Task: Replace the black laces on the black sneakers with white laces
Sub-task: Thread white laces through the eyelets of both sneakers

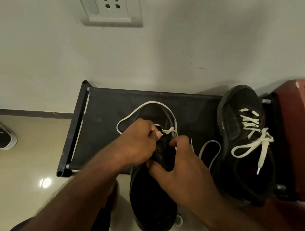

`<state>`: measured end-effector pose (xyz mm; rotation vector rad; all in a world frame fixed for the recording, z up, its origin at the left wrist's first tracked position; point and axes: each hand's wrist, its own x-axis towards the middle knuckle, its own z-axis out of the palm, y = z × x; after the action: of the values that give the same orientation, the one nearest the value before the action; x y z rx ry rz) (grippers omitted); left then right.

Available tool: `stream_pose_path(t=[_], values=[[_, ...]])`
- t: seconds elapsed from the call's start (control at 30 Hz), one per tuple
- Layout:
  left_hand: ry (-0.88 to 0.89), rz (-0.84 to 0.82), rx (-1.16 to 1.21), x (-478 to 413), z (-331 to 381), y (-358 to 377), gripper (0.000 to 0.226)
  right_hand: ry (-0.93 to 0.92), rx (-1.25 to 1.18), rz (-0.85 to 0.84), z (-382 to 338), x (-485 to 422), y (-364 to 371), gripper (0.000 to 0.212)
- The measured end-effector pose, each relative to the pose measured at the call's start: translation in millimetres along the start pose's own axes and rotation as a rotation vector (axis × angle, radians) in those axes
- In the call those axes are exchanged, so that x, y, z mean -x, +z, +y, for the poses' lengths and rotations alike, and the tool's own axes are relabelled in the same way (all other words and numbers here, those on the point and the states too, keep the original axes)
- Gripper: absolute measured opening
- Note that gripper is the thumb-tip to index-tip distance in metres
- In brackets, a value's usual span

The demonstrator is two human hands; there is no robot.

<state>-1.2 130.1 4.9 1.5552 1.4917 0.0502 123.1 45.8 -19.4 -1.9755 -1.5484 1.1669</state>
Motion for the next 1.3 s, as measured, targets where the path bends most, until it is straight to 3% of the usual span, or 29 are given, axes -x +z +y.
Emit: stream_pose_path(t=[0.1, 0.27, 0.47, 0.53, 0.6, 0.67, 0.73, 0.8, 0.93, 1.07, 1.13, 1.3], values=[[-0.018, 0.012, 0.036, 4.4, -1.0, -7.3, 0.026, -0.051, 0.108, 0.033, -2.7, -0.3, -2.6, 0.044], [-0.022, 0.007, 0.279, 11.3, -3.3, -21.7, 0.031, 0.053, 0.070, -0.040, 4.1, -8.5, -9.1, 0.027], [0.357, -0.235, 1.064, 31.2, 13.4, -42.7, 0.015, 0.087, 0.030, -0.032, 6.4, -11.4, -7.8, 0.025], [0.380, -0.290, 1.228, 30.5, 15.8, -38.1, 0.022, 0.082, 0.023, -0.032, 5.5, -11.3, -7.0, 0.030], [0.288, -0.217, 1.253, 24.9, 17.4, -25.3, 0.024, 0.064, 0.027, -0.028, 4.3, -10.9, -6.2, 0.039], [0.180, 0.019, 0.938, 15.2, 15.1, -10.9, 0.021, 0.057, 0.037, -0.030, 4.1, -11.3, -6.0, 0.043], [0.183, 0.265, 0.299, 2.4, 4.1, -0.1, 0.015, 0.059, 0.040, -0.036, 5.2, -12.1, -6.3, 0.043], [0.171, 0.293, -0.095, -3.7, -0.7, 9.8, 0.011, 0.057, 0.036, -0.041, 5.8, -12.9, -5.8, 0.042], [0.080, 0.209, -0.338, -6.7, 6.5, 19.7, 0.015, 0.057, 0.038, -0.052, 8.3, -14.9, -5.5, 0.039], [-0.081, -0.008, -0.675, -14.2, 15.1, 11.2, 0.014, 0.053, 0.054, -0.044, 7.3, -14.5, -5.4, 0.041], [-0.083, -0.034, -0.702, -13.0, 16.3, 9.8, 0.008, 0.059, 0.053, -0.036, 5.9, -14.0, -5.3, 0.041], [0.034, 0.092, -0.617, -10.8, 9.4, 9.7, 0.013, 0.063, 0.063, -0.037, 7.4, -15.6, -5.3, 0.041]])
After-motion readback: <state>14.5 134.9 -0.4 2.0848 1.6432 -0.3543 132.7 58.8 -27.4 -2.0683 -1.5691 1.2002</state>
